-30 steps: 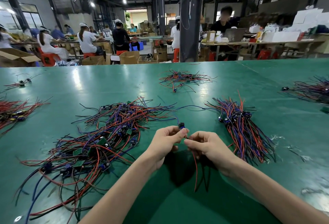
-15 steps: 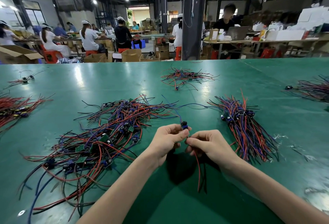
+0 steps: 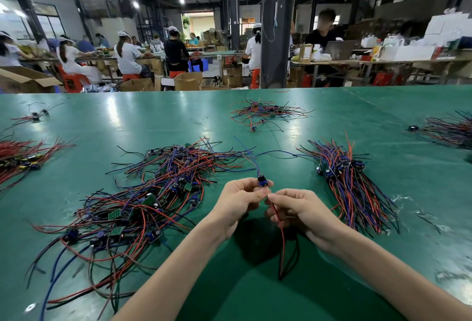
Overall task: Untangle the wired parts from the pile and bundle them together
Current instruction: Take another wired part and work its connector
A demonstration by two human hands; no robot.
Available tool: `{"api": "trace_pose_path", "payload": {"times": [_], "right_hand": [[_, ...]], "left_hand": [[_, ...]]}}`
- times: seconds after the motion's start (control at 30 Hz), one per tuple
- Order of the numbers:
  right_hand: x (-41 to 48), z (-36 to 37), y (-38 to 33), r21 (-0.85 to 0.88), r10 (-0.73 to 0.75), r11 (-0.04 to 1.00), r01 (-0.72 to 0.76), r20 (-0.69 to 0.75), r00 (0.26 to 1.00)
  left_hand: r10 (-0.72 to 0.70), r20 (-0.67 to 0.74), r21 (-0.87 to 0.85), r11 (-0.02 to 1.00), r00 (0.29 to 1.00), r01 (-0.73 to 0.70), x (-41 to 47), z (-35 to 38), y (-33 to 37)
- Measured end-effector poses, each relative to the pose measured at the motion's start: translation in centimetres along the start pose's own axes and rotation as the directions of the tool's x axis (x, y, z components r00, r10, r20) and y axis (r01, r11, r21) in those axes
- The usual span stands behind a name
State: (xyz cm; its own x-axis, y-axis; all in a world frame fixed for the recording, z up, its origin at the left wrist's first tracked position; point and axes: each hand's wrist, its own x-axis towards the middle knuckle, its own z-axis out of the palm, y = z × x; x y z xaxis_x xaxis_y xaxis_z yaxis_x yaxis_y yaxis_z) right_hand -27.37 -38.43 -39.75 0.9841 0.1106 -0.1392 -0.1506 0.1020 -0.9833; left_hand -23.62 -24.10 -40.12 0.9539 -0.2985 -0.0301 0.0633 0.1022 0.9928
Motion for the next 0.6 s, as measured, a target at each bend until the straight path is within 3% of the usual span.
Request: {"api": "trace_pose_path", "payload": {"times": [0.3,0.47,0.6], "right_hand": [[0.3,-0.1,0.1,-0.036,-0.061,0.997,0.061,0.017,0.998],[0.1,-0.1,0.1,-0.082,0.017,0.997,-0.012,0.059,0.998],[0.0,0.3,0.1,-0.075,0.055,0.996,-0.05,0.075,0.996]], "left_hand": [[0.072,-0.043,0.053,0.996,0.997,-0.069,0.4,0.2,-0.6],[0.143,-0.201,0.085,0.988,0.969,-0.128,1.1,-0.4,-0.5],[0.183,-0.245,0.15,0.977,0.952,-0.15,1.5,-0.7,-0.6]]}}
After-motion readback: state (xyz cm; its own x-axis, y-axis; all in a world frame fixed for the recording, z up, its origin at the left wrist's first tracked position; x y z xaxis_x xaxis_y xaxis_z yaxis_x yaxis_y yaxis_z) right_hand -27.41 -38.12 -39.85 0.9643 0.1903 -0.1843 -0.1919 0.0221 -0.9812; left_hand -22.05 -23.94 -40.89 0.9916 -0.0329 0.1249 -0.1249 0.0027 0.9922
